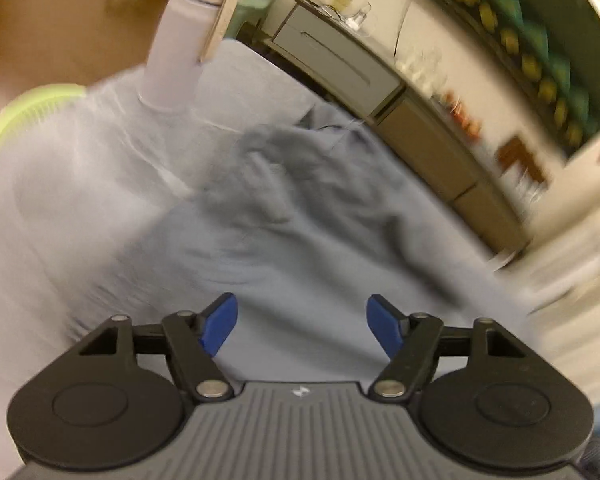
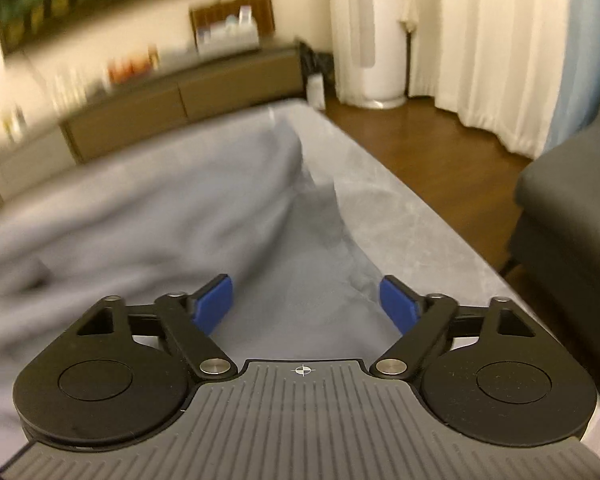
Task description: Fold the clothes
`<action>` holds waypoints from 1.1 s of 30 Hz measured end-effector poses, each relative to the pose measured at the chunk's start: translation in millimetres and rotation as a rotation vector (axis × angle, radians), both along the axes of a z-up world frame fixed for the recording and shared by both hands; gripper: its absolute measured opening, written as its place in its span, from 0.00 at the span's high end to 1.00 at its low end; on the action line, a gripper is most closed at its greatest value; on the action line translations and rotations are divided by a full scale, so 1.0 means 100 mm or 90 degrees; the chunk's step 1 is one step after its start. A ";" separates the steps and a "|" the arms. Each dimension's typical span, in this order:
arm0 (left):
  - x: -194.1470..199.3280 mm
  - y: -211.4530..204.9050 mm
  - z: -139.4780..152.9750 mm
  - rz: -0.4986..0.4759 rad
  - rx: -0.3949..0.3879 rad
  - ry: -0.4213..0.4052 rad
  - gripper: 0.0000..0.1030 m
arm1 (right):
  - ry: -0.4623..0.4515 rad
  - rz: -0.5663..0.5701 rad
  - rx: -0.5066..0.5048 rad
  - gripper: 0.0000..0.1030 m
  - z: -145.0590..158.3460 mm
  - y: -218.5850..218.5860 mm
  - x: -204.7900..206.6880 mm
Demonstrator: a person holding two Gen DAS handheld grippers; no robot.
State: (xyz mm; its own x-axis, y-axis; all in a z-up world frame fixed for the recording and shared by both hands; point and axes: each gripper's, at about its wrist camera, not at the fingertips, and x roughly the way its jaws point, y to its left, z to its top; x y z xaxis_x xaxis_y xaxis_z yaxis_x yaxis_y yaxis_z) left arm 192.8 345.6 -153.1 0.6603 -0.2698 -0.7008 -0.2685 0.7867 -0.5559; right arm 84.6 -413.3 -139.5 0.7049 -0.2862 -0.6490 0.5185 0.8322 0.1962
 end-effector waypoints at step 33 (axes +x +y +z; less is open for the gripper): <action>0.81 -0.35 -0.45 -0.001 -0.076 0.030 0.42 | 0.031 0.771 -0.450 1.00 0.13 4.57 0.84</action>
State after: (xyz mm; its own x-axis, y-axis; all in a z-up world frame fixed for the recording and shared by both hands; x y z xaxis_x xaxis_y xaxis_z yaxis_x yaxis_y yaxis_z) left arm 273.3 310.3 -197.7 0.6262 -0.3542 -0.6945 -0.2955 0.7166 -0.6318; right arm 168.3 43.8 -126.1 0.7273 0.2024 -0.6558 -0.5882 0.6761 -0.4437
